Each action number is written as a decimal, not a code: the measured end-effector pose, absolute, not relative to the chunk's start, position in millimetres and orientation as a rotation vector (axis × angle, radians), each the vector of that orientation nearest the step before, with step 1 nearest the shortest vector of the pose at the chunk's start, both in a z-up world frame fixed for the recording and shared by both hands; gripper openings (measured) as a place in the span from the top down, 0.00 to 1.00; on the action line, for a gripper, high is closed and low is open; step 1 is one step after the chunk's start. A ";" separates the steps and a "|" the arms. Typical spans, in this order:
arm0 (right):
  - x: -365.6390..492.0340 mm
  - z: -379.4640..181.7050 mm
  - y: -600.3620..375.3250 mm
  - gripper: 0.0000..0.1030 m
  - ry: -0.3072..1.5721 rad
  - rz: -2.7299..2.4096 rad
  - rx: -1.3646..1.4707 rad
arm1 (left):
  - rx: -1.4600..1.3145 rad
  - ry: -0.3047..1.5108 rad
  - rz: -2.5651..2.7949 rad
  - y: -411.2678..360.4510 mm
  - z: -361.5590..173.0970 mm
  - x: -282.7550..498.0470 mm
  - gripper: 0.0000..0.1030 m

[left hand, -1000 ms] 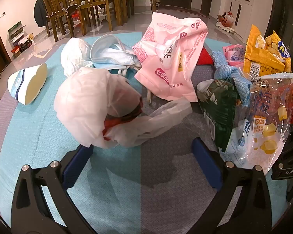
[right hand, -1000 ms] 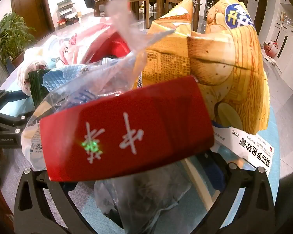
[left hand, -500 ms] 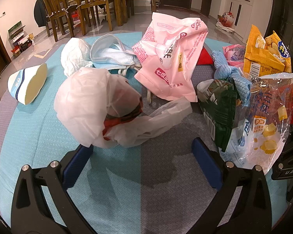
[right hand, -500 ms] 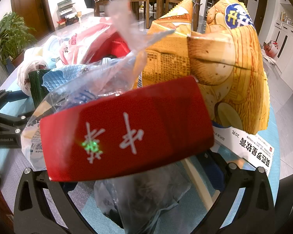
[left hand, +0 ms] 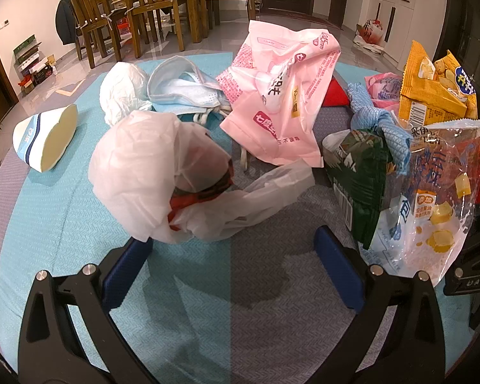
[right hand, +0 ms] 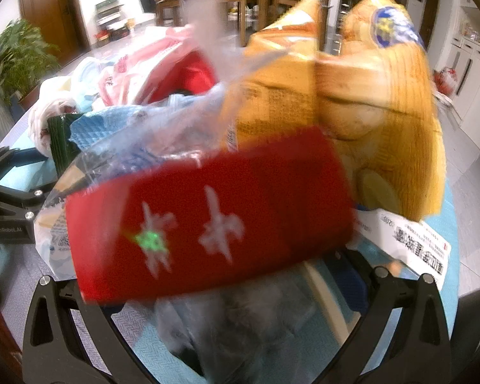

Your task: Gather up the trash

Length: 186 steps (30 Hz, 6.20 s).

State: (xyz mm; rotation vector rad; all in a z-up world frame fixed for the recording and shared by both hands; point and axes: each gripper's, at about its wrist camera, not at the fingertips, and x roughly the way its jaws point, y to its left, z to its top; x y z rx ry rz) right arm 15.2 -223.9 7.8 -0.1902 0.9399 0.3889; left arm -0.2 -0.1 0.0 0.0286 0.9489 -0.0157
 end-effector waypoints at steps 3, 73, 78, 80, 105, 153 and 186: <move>17.6 7.6 -222.1 0.02 0.939 0.392 -0.190 | 0.029 0.949 -0.016 0.2 0.0 -0.1 0.02; 47.4 184.1 -209.8 0.36 0.964 0.118 0.159 | -0.139 0.994 -0.034 40.0 153.5 26.5 0.11; 77.0 181.8 -223.8 0.38 0.990 0.085 0.204 | -0.218 1.070 -0.016 59.1 135.4 55.6 0.13; 87.0 168.4 -231.3 0.38 1.014 0.050 0.211 | -0.246 1.132 0.004 62.7 118.5 65.3 0.13; 91.7 118.4 -270.7 0.86 1.102 0.026 0.263 | -0.344 1.234 0.014 58.3 64.1 59.1 0.80; -93.8 186.4 -520.6 0.87 0.775 -0.631 0.550 | -0.059 1.086 -0.817 -355.1 142.9 -8.2 0.79; -91.8 172.5 -540.3 0.15 0.851 -0.658 0.631 | -0.105 1.134 -0.781 -330.2 122.4 23.9 0.03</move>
